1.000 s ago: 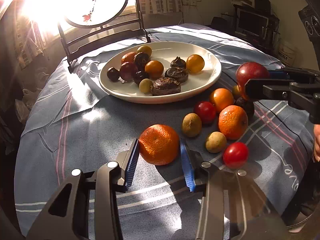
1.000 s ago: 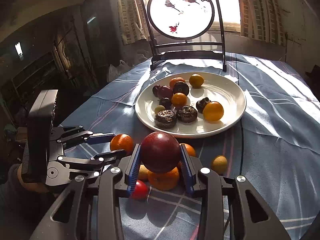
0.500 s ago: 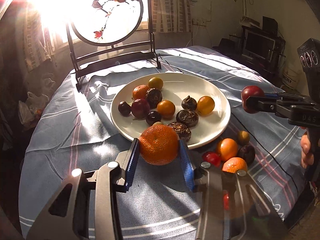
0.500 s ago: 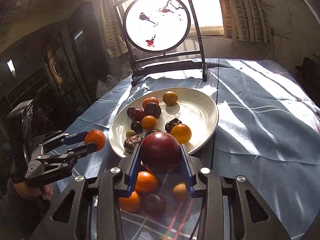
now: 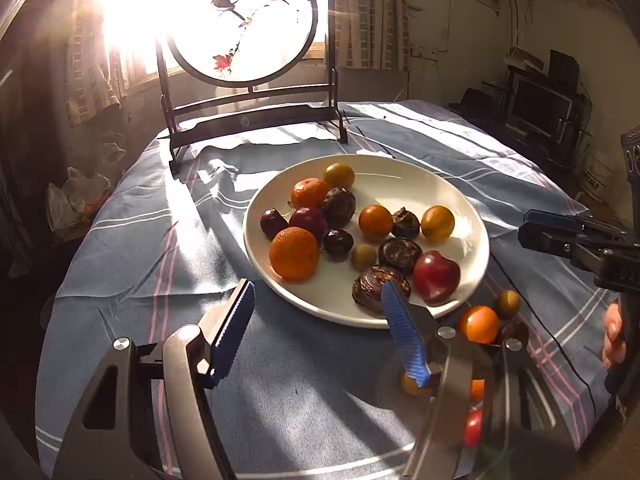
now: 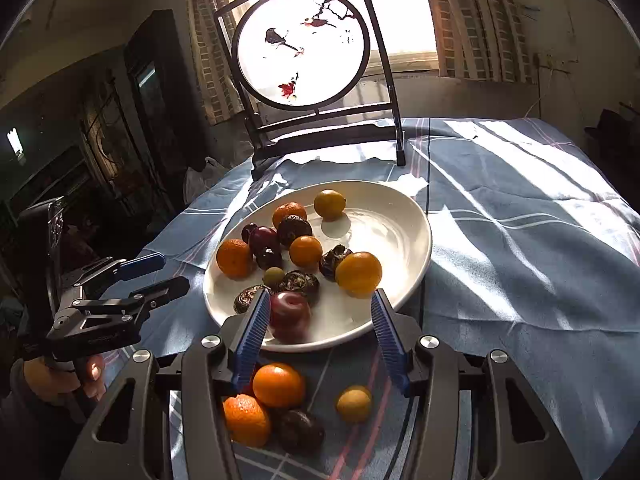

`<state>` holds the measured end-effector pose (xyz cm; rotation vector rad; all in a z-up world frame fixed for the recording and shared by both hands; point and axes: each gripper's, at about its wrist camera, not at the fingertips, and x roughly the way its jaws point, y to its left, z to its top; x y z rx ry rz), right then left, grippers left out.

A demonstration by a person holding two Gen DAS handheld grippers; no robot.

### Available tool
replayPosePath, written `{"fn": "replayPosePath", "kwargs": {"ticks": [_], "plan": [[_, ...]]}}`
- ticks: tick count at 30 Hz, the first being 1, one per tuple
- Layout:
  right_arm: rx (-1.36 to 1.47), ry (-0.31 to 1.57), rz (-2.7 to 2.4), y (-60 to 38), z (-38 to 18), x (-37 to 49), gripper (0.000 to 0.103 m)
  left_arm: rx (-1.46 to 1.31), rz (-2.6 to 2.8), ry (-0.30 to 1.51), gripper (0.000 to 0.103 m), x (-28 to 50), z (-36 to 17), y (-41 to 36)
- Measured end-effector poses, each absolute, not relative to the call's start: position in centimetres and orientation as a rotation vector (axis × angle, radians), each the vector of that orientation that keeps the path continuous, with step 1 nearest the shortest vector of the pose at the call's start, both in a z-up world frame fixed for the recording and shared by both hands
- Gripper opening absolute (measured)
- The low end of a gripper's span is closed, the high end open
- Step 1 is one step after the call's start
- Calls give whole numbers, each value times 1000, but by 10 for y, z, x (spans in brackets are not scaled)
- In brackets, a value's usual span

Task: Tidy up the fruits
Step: 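Lower the tangerine and red plum onto the plate, open both tools, then grasp a red tomato-like plum with the left tool while the right tool grasps a dark fruit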

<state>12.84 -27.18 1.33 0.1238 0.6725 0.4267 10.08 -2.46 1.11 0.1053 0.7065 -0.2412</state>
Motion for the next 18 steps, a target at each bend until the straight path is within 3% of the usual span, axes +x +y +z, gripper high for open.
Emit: {"fn": "replayPosePath", "kwargs": {"ticks": [8,10,11,12,18], "plan": [[202,722,381,-313,-13,75,53,215,-432,748,64,11,-16,-72],[202,735,376,-314,-19,67,53,219,-444,768,57,6,-26,-82],[199,739,376,-314,-21,64,53,216,-444,790,43,7,-32,-87],[197,743,379,-313,-23,61,53,202,-452,815,37,9,-39,-89],[160,773,408,-300,-32,53,53,149,-427,839,29,20,-52,-94]]}}
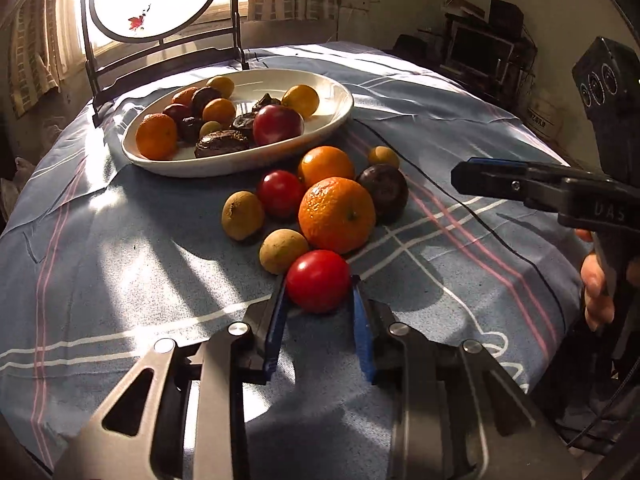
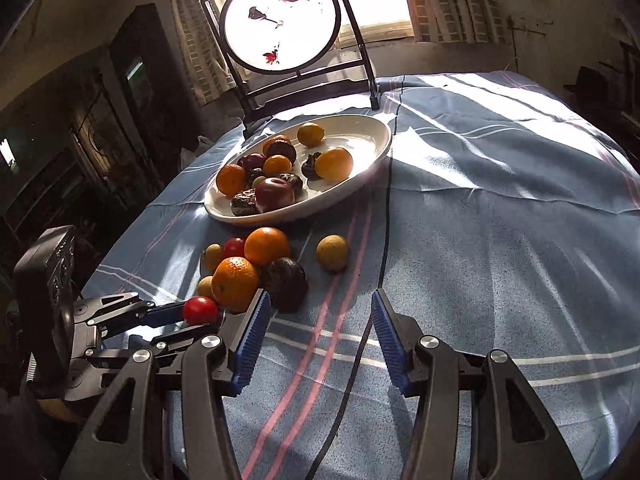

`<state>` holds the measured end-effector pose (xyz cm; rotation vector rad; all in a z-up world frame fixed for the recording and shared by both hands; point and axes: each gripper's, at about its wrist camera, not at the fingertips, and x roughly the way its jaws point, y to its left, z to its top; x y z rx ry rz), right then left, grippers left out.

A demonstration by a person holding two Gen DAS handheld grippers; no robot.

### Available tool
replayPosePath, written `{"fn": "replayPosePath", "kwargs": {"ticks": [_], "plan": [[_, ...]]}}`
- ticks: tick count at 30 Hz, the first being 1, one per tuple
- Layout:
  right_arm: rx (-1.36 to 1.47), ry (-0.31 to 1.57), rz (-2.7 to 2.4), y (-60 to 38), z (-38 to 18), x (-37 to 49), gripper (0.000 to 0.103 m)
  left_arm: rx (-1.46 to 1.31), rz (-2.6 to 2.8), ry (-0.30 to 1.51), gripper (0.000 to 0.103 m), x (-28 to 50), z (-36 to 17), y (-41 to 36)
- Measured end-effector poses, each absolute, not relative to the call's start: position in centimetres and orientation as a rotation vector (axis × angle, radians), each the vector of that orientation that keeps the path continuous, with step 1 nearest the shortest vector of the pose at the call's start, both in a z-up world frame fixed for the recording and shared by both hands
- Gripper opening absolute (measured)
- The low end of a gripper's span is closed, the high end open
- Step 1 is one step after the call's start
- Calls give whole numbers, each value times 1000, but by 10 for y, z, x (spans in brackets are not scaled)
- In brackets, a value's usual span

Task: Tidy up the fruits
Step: 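Grasp a red tomato-like plum with the left tool while the right tool grasps a dark fruit, then place the red plum and dark fruit on the plate, open both tools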

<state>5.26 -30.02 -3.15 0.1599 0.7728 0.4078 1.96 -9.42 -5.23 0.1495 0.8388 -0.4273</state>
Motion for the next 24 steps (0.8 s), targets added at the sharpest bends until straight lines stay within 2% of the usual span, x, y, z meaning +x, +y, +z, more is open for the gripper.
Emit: {"fn": "replayPosePath", "kwargs": {"ticks": [8,10,12,14,16,24], "plan": [[55,836,418,-266,-38,70,51,134,-424,788,29,2,-33,-77],[62,865,426,-260,-40,80,46,118,-417,789,29,1,-31,-70],[61,866,419,-254,-38,87,46,108,-408,791,29,2,-32,-64],[73,876,410,-249,-39,95,36,93,-405,795,29,3,-34,-60],[129,913,436,-250,-44,103,31,80,-404,795,29,3,-35,-58],[112,807,467,-259,-27,71,31,56,-393,764,29,5,-27,-48]]}}
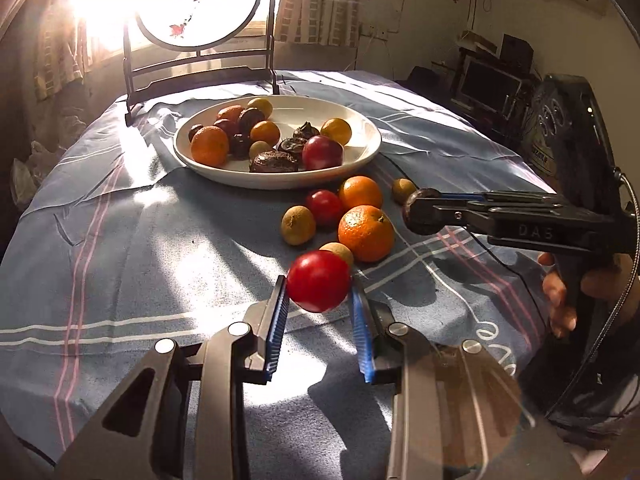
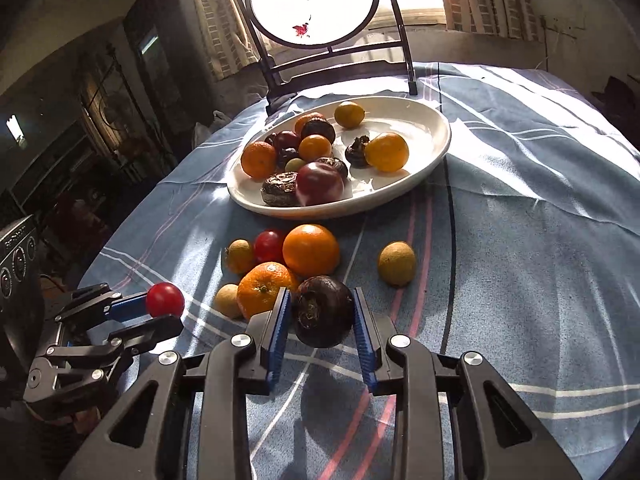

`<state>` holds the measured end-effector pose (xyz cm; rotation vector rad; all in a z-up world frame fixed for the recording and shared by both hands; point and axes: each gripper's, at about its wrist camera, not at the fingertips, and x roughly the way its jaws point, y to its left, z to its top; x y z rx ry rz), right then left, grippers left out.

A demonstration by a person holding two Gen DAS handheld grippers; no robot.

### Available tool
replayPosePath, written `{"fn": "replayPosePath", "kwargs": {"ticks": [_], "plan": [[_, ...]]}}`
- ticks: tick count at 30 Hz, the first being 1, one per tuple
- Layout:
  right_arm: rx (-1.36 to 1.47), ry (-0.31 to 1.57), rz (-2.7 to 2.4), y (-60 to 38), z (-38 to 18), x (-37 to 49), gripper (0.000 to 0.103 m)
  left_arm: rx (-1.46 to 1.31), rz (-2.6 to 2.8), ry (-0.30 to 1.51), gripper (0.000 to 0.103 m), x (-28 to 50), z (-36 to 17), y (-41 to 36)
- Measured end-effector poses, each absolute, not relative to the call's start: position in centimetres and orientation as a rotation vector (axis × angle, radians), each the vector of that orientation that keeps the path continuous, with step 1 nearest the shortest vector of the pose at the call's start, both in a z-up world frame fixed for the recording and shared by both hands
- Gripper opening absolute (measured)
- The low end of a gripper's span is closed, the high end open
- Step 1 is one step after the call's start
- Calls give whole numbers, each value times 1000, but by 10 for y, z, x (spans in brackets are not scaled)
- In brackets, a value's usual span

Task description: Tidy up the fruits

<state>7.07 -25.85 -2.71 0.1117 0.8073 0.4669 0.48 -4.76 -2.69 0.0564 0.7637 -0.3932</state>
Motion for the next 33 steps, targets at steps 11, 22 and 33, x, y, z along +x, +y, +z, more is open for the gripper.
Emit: {"fn": "replayPosePath", "kwargs": {"ticks": [11,22,33], "plan": [[180,701,449,-290,24,98,31,63,-351,693,29,58,7,-41],[173,746,417,-260,12,179,32,90,-238,770,36,152,-10,-39],[172,698,386,-289,10,118,46,130,-351,748,63,68,-6,-43]]}}
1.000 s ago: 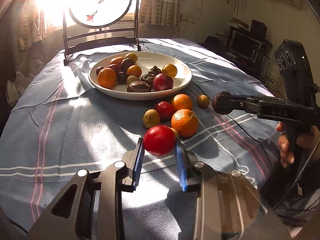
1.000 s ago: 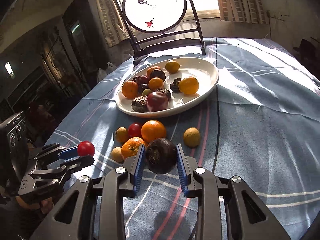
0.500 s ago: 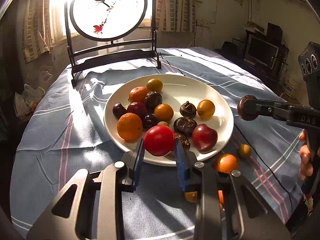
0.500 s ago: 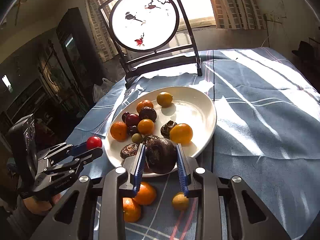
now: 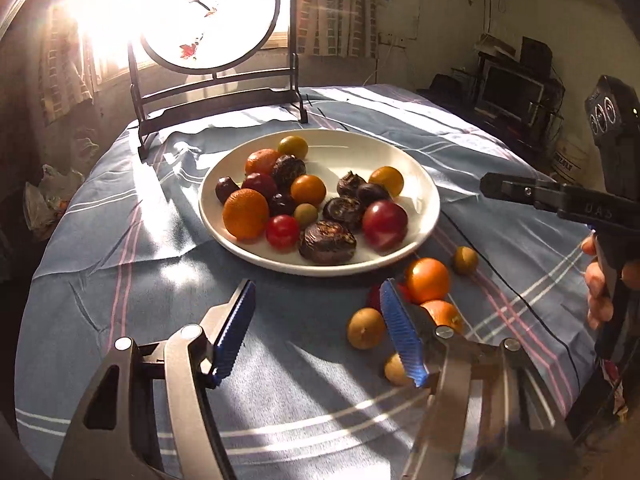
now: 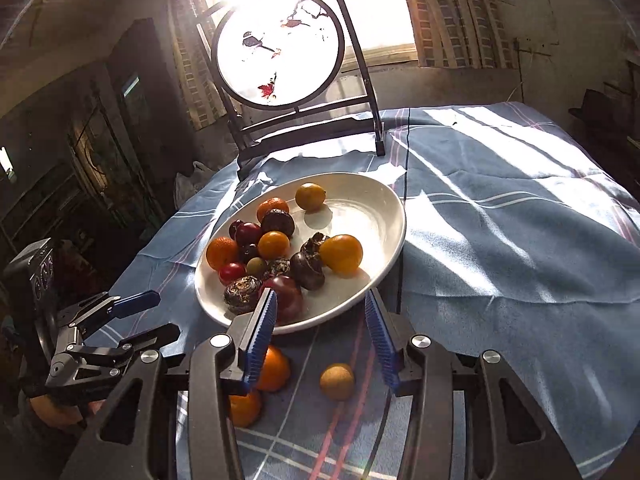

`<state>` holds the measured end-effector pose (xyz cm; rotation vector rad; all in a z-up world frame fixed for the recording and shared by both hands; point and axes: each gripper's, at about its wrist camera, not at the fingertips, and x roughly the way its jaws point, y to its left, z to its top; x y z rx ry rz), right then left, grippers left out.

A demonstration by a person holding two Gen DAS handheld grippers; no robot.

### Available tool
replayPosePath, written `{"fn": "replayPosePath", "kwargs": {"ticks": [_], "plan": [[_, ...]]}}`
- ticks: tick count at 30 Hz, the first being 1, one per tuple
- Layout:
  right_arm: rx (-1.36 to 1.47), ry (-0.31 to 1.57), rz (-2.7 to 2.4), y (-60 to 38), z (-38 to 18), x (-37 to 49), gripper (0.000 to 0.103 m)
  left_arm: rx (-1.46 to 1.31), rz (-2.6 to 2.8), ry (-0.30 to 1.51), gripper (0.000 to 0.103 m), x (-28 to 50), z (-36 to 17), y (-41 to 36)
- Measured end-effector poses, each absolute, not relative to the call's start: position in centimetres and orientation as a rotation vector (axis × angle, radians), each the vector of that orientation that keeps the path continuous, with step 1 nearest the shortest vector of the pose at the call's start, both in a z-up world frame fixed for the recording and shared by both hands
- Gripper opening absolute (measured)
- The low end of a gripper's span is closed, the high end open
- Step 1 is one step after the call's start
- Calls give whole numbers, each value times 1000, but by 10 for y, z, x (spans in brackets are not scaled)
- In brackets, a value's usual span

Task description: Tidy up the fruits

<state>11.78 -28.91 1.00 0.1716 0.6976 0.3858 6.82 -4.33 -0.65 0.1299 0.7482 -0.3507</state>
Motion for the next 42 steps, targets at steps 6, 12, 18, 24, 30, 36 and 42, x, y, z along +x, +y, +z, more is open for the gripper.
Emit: {"fn": "replayPosePath", "kwargs": {"ticks": [6,12,18,24,30,36,42], "plan": [[195,718,392,-302,-10,77,46,258,-414,805,46,27,-35,-72],[178,733,394,-303,-17,62,46,258,-405,833,42,37,-45,-82],[158,787,363,-305,-25,76,46,242,-441,867,26,44,-49,-91],[86,840,362,-286,-32,98,46,217,-447,828,26,26,-44,-81],[61,940,380,-264,-45,128,39,171,-416,810,26,19,-38,-64],[70,888,372,-267,-37,120,24,135,-404,802,26,17,-37,-53],[96,809,385,-284,-14,100,24,105,-392,764,26,26,-22,-45]]}}
